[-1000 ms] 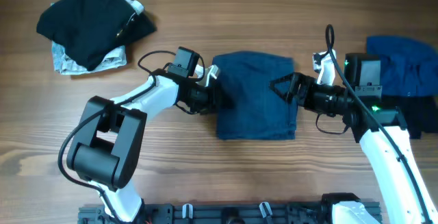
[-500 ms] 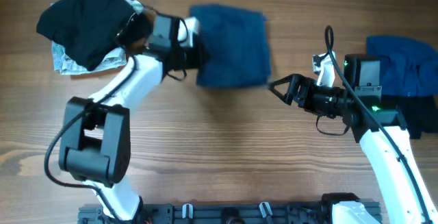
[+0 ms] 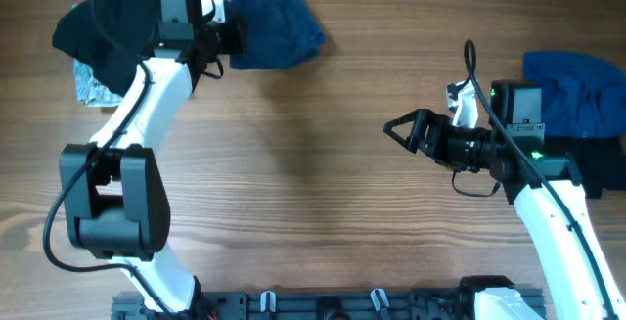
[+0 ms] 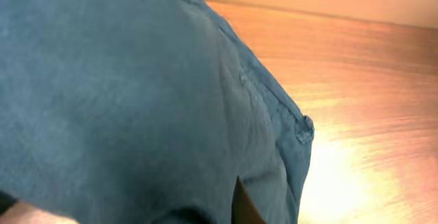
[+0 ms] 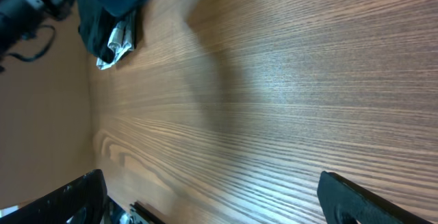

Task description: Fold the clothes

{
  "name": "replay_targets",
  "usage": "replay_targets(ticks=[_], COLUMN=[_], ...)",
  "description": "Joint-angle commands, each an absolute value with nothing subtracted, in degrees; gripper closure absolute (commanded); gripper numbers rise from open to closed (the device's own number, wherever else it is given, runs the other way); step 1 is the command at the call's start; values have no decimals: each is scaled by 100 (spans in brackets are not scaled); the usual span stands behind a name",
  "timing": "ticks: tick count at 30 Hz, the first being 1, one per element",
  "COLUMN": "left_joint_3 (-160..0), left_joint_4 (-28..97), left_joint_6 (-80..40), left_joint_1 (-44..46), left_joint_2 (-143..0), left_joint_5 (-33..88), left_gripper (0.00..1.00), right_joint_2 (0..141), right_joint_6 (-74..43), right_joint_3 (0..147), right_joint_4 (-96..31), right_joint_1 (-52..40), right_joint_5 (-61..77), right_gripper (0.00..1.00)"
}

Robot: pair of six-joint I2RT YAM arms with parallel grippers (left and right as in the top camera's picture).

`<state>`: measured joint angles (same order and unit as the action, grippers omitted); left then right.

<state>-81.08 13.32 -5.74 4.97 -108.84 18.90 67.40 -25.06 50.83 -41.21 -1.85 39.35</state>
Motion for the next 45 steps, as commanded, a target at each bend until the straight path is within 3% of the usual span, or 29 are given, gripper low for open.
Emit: replay_targets(ticks=[1,11,19,29,37,45], left_joint_3=[-9017,-9647,-10989,-11734,-11734,-11734], left_joint_4=[1378,1291,1441,1876,1640,1479], left_joint_6=[8,727,-200,-775,-1584,-1525], left_joint_1=[486,333,178,-1837,-2757,-3065], left_joint_2=[-10881,-10881,-10879,-11290,-11885,-11883], left_joint_5=[1942,1922,1269,1625,1085,213], left_gripper=[96,96,96,96,96,93], right_joint_2=[6740,6740,6740,6740,6740,6740], right_joint_6=[-2576,-2888,-2947,-2961,-2862,-2864], right_joint_3=[5100,5100,5100,5100,5100,5100], right_joint_4=[-4189,-4263,-4237,-4254,-4418,-4449], right_joint_1=[-202,-202,-202,-202,-202,-202], right_joint_5=[3900,4051,4045,4049,4051,4047], right_gripper=[1,1,1,1,1,1])
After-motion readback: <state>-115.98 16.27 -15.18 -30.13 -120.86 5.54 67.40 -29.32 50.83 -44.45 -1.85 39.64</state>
